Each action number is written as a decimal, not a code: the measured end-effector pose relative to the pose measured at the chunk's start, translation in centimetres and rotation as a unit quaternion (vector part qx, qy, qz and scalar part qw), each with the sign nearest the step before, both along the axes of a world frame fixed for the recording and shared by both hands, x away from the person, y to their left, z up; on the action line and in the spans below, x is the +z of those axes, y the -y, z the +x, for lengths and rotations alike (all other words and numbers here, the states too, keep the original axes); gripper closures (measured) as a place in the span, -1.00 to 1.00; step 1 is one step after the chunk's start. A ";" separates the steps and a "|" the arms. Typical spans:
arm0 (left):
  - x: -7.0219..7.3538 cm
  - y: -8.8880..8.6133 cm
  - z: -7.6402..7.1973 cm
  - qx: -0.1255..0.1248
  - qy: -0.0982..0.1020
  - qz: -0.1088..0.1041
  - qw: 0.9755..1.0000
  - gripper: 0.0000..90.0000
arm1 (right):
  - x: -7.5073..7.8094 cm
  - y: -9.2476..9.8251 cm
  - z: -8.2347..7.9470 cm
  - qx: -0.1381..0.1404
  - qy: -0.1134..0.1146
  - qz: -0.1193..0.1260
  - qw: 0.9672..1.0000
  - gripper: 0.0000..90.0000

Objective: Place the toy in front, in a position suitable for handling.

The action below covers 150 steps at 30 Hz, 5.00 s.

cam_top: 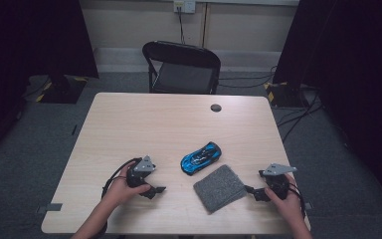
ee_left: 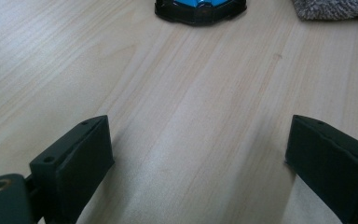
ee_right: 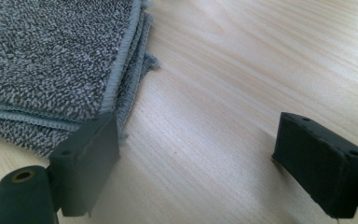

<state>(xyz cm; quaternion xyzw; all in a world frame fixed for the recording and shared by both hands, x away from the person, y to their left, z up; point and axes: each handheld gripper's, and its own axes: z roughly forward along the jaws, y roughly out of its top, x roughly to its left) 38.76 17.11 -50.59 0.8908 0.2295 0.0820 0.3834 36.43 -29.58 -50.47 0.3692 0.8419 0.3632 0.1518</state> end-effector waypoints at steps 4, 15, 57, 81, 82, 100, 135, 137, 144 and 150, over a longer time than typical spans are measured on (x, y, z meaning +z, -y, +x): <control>0.0 0.0 0.0 0.000 0.000 0.000 1.000 -0.85 | 0.0 0.0 0.0 0.000 0.000 0.000 1.000 -0.71; 0.2 -0.6 0.2 0.038 -0.020 -0.035 0.998 -0.65 | 0.0 0.0 0.0 0.000 0.000 0.000 1.000 -0.71; 1.8 13.7 6.9 0.008 -0.002 -0.009 1.000 -0.65 | 0.0 0.0 0.0 -0.002 0.000 0.000 1.000 -0.71; 0.4 15.2 7.8 0.016 0.007 0.006 1.000 -0.44 | 0.0 0.0 0.0 -0.003 0.000 -0.001 1.000 -0.71; 0.4 15.2 7.9 0.019 0.004 0.005 1.000 -0.44 | 0.0 0.0 0.0 -0.003 0.000 -0.001 1.000 -0.71; 0.5 15.5 7.5 0.045 -0.002 0.007 0.999 -0.42 | 0.0 0.0 0.0 -0.003 0.000 -0.001 1.000 -0.71; 3.2 13.3 8.0 0.072 -0.018 0.030 0.997 -0.38 | 0.0 0.0 0.0 -0.002 0.000 0.000 1.000 -0.71; 3.5 12.8 8.1 0.076 -0.018 0.031 0.996 -0.38 | 0.0 0.0 0.0 -0.002 0.000 0.000 1.000 -0.71; 3.9 11.6 8.5 0.079 -0.017 0.040 0.996 -0.37 | 0.0 0.0 0.0 -0.002 0.000 0.000 1.000 -0.72; 2.8 11.9 8.6 0.078 -0.022 0.043 0.996 -0.37 | 0.0 0.0 0.0 -0.002 0.000 0.000 1.000 -0.72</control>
